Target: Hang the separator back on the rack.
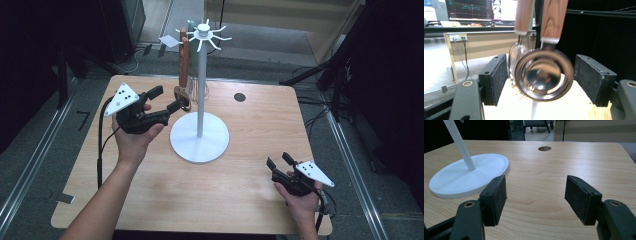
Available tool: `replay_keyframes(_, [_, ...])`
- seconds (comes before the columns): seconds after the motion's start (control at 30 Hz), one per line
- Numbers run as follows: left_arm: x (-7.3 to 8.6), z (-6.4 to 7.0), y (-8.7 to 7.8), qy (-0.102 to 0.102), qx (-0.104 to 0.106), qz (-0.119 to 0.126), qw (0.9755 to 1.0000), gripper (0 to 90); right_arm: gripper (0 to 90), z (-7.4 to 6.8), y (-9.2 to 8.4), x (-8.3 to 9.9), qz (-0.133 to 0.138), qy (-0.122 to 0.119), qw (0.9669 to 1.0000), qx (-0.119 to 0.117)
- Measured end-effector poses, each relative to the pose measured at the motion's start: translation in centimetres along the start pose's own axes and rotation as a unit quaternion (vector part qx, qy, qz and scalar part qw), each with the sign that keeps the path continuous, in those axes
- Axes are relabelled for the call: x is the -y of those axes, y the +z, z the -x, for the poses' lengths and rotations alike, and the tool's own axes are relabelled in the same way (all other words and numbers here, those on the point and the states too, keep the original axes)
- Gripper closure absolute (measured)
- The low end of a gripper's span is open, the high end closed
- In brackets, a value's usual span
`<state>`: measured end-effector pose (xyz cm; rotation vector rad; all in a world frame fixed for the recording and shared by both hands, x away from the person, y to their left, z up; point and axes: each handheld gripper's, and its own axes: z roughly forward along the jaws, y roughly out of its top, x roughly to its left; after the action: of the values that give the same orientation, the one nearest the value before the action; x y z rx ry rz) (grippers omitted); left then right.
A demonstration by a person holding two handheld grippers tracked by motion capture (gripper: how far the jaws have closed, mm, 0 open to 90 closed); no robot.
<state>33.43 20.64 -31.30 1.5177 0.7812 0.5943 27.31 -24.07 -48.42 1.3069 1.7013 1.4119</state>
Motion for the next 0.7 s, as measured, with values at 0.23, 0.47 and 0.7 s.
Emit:
replay_keyframes(0.23, [2.5, -1.0, -1.2, 0.000, -0.021, -0.005, 0.9998, 25.9, 34.8, 0.0, 0.0, 0.0, -0.001, -0.001, 1.0000, 0.000])
replay_keyframes(0.47, [4.8, -2.0, -2.2, -0.008, -0.040, -0.013, 0.9991, 25.6, 34.8, -0.1, 0.1, 0.0, -0.001, -0.002, 1.0000, 0.000])
replay_keyframes(0.7, [6.5, -2.6, -3.2, -0.008, -0.055, -0.016, 0.9983, 24.5, 34.8, -0.2, 0.1, 0.1, -0.002, -0.001, 1.0000, 0.000])
